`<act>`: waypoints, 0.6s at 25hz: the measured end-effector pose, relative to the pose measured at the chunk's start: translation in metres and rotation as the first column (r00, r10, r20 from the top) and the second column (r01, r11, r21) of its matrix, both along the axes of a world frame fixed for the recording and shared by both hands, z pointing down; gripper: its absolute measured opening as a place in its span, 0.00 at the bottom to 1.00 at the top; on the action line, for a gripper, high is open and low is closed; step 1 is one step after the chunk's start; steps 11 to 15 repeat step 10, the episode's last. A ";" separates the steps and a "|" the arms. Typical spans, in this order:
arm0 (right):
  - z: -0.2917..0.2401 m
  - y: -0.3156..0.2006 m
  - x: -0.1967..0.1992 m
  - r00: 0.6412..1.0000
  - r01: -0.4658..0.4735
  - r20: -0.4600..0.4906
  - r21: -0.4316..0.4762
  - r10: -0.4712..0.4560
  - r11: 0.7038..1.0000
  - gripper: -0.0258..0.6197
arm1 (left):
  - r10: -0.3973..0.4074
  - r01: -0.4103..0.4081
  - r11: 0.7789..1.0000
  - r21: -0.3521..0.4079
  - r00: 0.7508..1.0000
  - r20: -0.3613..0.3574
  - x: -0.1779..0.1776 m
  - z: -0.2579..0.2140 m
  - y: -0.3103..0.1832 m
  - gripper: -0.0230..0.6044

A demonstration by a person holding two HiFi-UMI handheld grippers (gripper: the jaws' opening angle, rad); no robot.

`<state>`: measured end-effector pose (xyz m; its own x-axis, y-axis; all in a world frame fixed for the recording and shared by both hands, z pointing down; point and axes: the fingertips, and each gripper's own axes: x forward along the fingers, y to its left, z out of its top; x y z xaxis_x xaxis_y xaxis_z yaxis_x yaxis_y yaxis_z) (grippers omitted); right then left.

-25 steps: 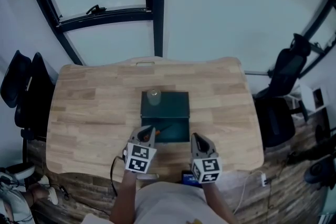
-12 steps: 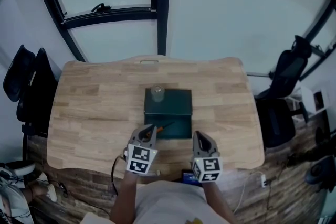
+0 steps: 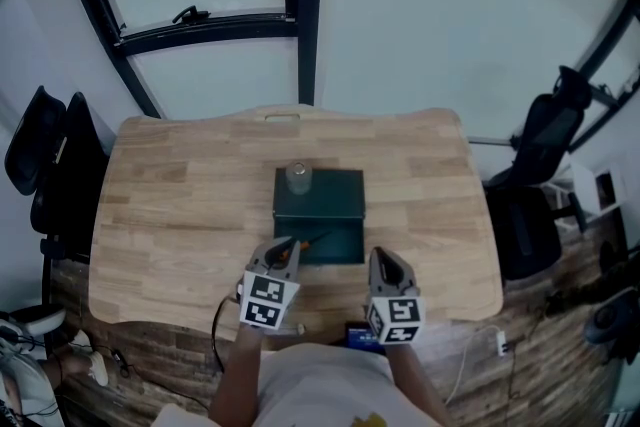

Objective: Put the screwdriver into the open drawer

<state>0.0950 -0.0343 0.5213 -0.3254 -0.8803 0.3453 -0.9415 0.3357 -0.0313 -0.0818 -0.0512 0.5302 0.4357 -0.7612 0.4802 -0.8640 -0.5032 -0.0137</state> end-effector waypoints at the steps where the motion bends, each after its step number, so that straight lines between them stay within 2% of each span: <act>1: -0.001 0.000 0.000 1.000 -0.002 0.003 0.003 0.002 1.000 0.04 | -0.001 0.001 1.000 -0.001 1.000 0.001 0.000 0.000 0.000 0.04; 15: 0.005 -0.003 0.001 1.000 0.008 0.002 -0.009 -0.008 1.000 0.04 | -0.017 0.016 0.999 -0.037 1.000 -0.021 -0.005 0.007 -0.007 0.04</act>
